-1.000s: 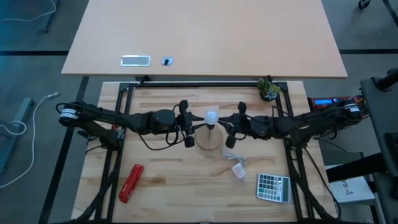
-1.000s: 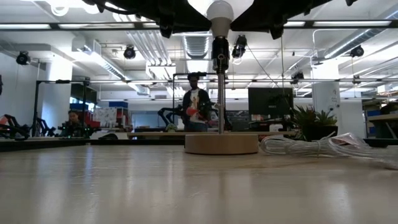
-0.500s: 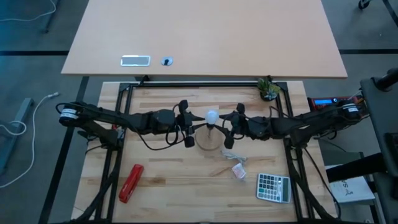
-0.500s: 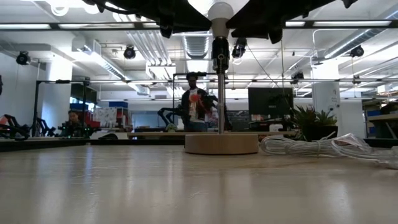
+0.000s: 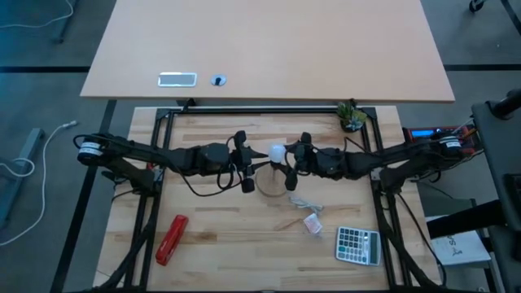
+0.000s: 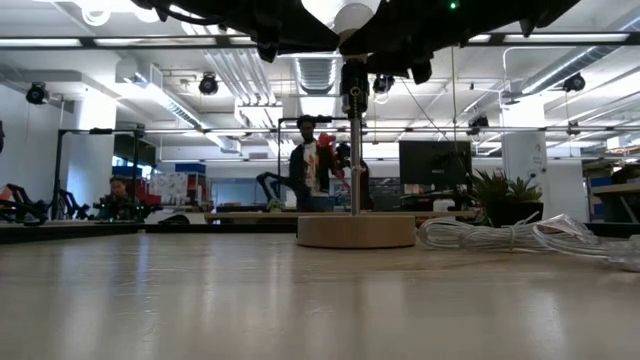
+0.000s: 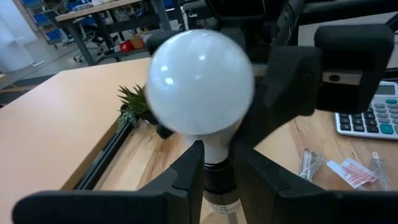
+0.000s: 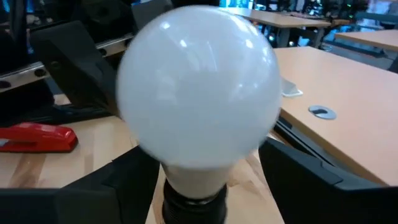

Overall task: Screw lightbulb
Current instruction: Remove the lightbulb from the lamp

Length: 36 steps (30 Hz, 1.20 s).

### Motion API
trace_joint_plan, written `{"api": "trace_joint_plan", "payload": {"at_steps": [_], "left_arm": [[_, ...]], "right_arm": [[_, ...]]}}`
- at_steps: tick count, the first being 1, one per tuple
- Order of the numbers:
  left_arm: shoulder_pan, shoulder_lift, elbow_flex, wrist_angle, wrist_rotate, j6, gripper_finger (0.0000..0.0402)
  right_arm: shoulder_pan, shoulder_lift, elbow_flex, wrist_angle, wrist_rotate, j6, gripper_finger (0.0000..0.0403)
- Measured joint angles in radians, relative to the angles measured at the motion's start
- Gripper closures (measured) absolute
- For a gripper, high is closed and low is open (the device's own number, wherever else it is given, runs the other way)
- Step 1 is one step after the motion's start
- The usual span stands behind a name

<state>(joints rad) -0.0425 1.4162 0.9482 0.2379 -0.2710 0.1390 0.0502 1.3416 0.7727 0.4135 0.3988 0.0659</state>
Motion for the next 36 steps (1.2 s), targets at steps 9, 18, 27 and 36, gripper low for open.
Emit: {"api": "trace_joint_plan", "payload": {"at_steps": [9,18,27,36], "left_arm": [[0.000,0.000,-0.002,-0.003,0.001,0.001,0.0326],[0.000,0.000,-0.003,-0.021,0.001,-0.017,0.0326],[-0.003,0.000,-0.003,-0.080,0.001,-0.072,0.0326],[-0.036,0.024,-0.113,-0.015,0.000,-0.309,0.0309]], "right_arm": [[-0.003,0.016,0.000,0.038,-0.008,-0.040,0.0210],[-0.003,0.000,-0.001,0.038,-0.014,-0.020,0.0272],[-0.003,-0.003,-0.001,0.040,-0.015,0.097,0.0266],[0.004,-0.003,-0.001,0.041,-0.015,0.060,0.0266]]}}
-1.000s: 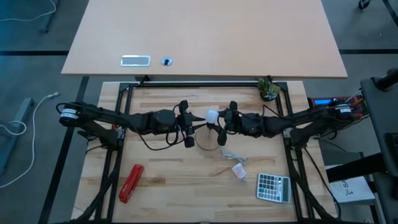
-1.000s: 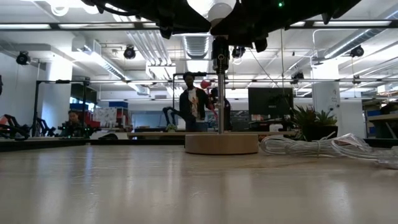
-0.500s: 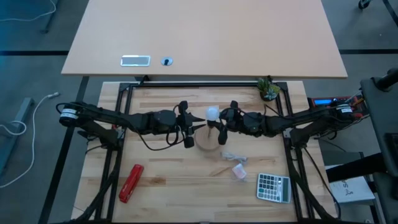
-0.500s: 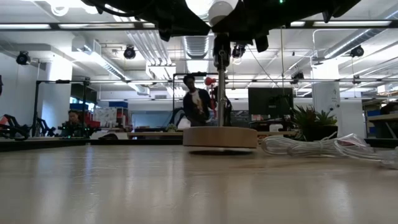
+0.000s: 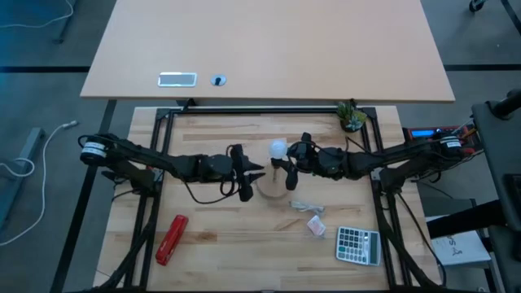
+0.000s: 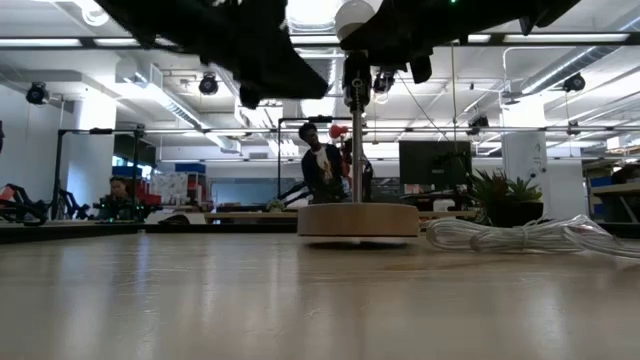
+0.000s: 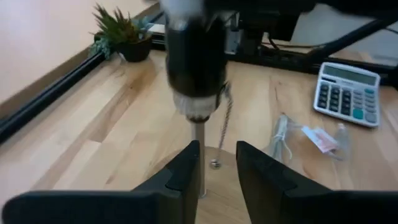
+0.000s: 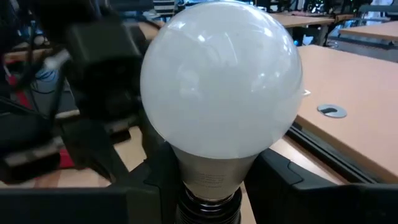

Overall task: Screw lightbulb
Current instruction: Remove the lightbulb from the lamp

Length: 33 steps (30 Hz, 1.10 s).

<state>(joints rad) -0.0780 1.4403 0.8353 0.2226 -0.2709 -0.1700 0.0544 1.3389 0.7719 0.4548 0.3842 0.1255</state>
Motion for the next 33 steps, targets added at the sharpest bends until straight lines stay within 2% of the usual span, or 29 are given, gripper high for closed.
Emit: {"api": "trace_joint_plan", "payload": {"at_steps": [4,10,16,20,26,33], "left_arm": [[0.000,0.073,-0.055,0.237,-0.025,0.014,0.0273],[0.005,0.195,-0.054,0.334,-0.079,0.055,0.0214],[0.019,0.341,-0.029,0.515,-0.108,0.110,0.0201],[0.019,0.366,-0.034,0.529,-0.212,0.133,0.0236],[0.020,0.367,-0.040,0.520,-0.194,0.136,0.0373],[0.020,0.373,-0.040,0.513,-0.191,0.107,0.0379]], "right_arm": [[0.000,0.000,0.000,0.004,0.000,-0.008,0.0270],[0.000,0.000,0.000,0.007,0.000,-0.006,0.0266],[0.003,0.000,0.000,0.015,0.000,-0.005,0.0270],[0.015,0.000,0.000,0.015,0.009,-0.008,0.0268],[0.023,-0.003,0.002,0.042,-0.001,0.020,0.0271],[0.024,-0.009,0.002,0.065,0.007,0.016,0.0271]]}}
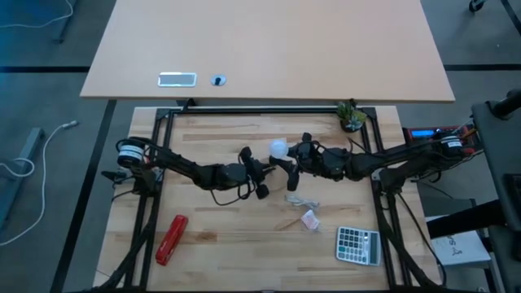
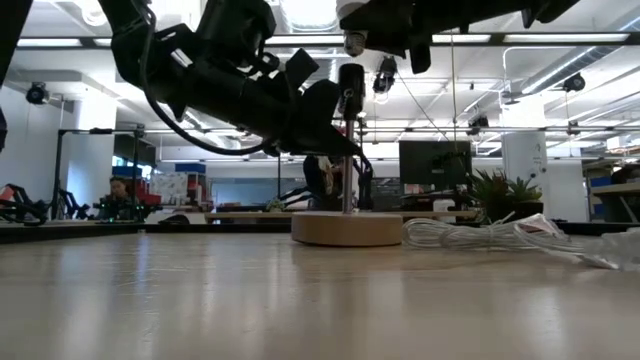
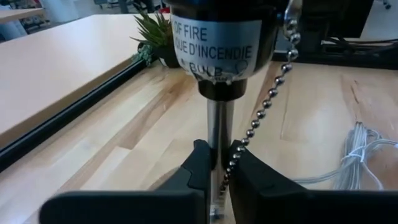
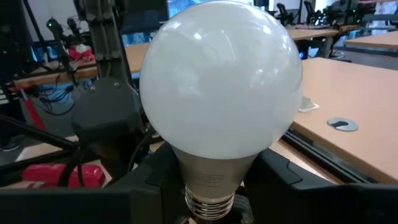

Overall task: Screw lightbulb
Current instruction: Remove the lightbulb from the lamp

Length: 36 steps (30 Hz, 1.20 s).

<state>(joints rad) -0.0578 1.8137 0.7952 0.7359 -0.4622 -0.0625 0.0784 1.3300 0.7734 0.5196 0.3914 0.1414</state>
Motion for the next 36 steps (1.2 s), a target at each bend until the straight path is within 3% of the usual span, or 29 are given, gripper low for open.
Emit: {"api": "trace_joint_plan", "payload": {"at_steps": [7,12,21,24,36], "left_arm": [[0.001,0.002,-0.007,-0.007,0.004,-0.017,0.0399],[-0.003,-0.006,-0.007,-0.014,0.004,-0.025,0.0381],[-0.016,-0.071,-0.007,-0.144,0.003,-0.059,0.0317],[-0.022,-0.117,-0.007,-0.195,0.002,-0.055,0.0300],[-0.055,-0.303,-0.008,-0.348,0.000,-0.026,0.0263]], "right_arm": [[0.000,-0.051,0.000,-0.005,0.004,-0.032,0.0271],[0.002,-0.138,0.000,-0.086,0.043,-0.060,0.0271],[0.001,-0.275,-0.003,-0.515,0.178,0.074,0.0271],[-0.007,-0.270,-0.021,-0.609,0.197,0.169,0.0271],[-0.048,-0.109,-0.114,-0.683,0.183,0.423,0.0272]]}}
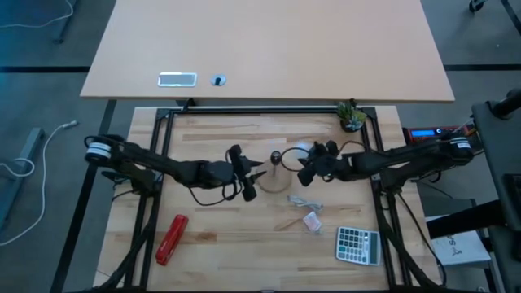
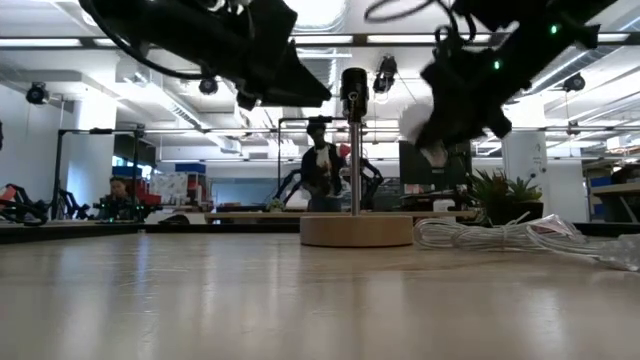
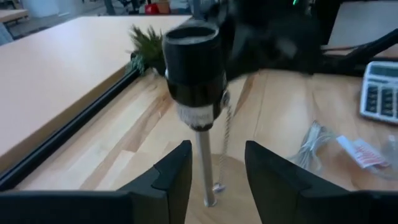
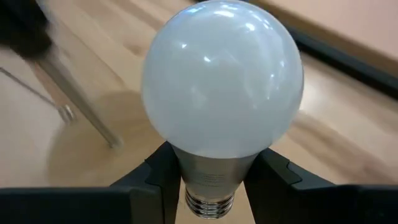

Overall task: Screw lightbulb
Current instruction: Remove the lightbulb from the lamp

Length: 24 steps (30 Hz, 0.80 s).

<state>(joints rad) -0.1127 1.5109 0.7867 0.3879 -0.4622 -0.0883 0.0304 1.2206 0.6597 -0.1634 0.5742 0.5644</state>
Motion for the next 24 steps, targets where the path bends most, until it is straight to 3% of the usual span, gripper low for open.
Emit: {"api": "trace_joint_plan", "payload": {"at_steps": [11,20,24], "left_arm": [[0.000,-0.041,-0.040,-0.005,0.000,-0.006,0.0285],[-0.001,-0.042,-0.075,-0.007,-0.001,-0.046,0.0299],[-0.001,-0.044,-0.089,-0.003,-0.001,-0.063,0.0294]], "right_arm": [[-0.010,0.171,-0.039,-0.001,-0.042,0.092,0.0272],[-0.007,0.191,-0.095,0.046,-0.040,0.074,0.0272],[0.011,0.181,-0.143,0.050,-0.057,-0.025,0.0272]]}}
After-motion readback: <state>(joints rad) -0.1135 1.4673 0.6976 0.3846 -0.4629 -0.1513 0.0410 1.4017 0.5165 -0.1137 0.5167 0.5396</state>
